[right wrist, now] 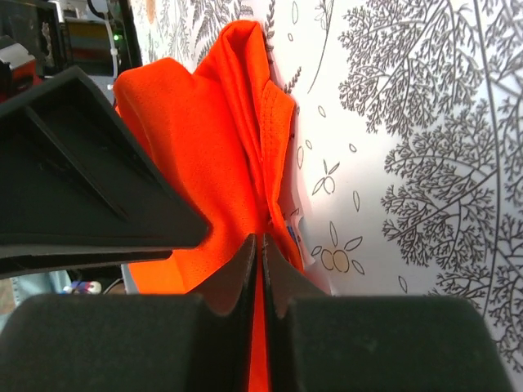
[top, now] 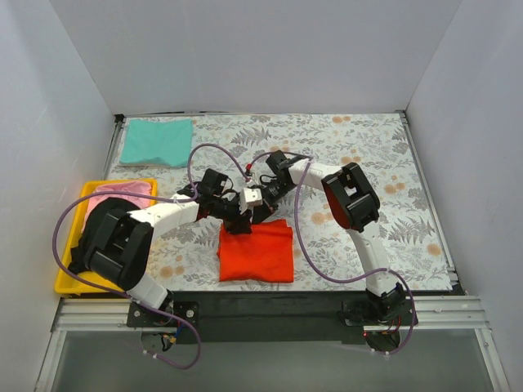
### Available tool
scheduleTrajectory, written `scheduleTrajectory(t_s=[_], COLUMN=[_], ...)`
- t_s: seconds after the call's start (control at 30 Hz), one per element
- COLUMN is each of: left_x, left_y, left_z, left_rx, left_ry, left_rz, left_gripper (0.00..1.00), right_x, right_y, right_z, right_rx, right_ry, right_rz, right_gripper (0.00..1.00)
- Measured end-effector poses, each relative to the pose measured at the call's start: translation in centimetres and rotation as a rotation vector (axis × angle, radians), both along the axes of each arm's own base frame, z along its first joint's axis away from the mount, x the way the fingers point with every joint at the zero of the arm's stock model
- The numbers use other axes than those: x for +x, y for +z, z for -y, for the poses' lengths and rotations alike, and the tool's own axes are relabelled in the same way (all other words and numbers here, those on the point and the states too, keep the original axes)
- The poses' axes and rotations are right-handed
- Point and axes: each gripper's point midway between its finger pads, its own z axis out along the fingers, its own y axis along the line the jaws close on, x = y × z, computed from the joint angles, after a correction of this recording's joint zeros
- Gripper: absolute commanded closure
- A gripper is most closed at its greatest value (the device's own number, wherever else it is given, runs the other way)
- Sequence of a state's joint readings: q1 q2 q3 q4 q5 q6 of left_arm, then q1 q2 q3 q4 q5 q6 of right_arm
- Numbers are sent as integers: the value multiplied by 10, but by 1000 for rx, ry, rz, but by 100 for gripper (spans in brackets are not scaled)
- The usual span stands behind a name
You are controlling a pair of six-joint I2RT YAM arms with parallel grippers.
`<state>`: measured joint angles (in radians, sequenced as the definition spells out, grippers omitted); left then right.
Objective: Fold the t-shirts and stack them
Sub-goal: Fold the tshirt
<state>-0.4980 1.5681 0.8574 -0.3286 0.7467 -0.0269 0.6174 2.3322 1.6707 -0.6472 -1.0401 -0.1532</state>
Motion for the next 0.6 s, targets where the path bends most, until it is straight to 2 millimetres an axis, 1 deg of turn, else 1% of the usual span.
scheduleTrajectory(t_s=[0.03,0.1,0.13,0.27,0.33,0.6], left_x=[0,0,0,-3,-3,19], left_y=[0,0,0,4,10,45], left_z=[0,0,0,-2,-3,-1], left_rx=[1,2,1,-16,-30,-92], left_ry=[0,4,5,18,31,96], left_rz=[0,-1,2,30,59,219], left_gripper=[85,98,100,100,100,100], right_x=[-2,-4,-6,-13,-15,-17], right_y=[-1,-3,-4,-10,-11,-12], right_z=[1,2,3,8,9,10], right_rx=[-1,-1,-3,-11,-13,-9], right_ry=[1,1,2,3,4,7], right_rz=[-8,-19,-26,-53,-61,-64], right_gripper=[91,91,92,92,92,93])
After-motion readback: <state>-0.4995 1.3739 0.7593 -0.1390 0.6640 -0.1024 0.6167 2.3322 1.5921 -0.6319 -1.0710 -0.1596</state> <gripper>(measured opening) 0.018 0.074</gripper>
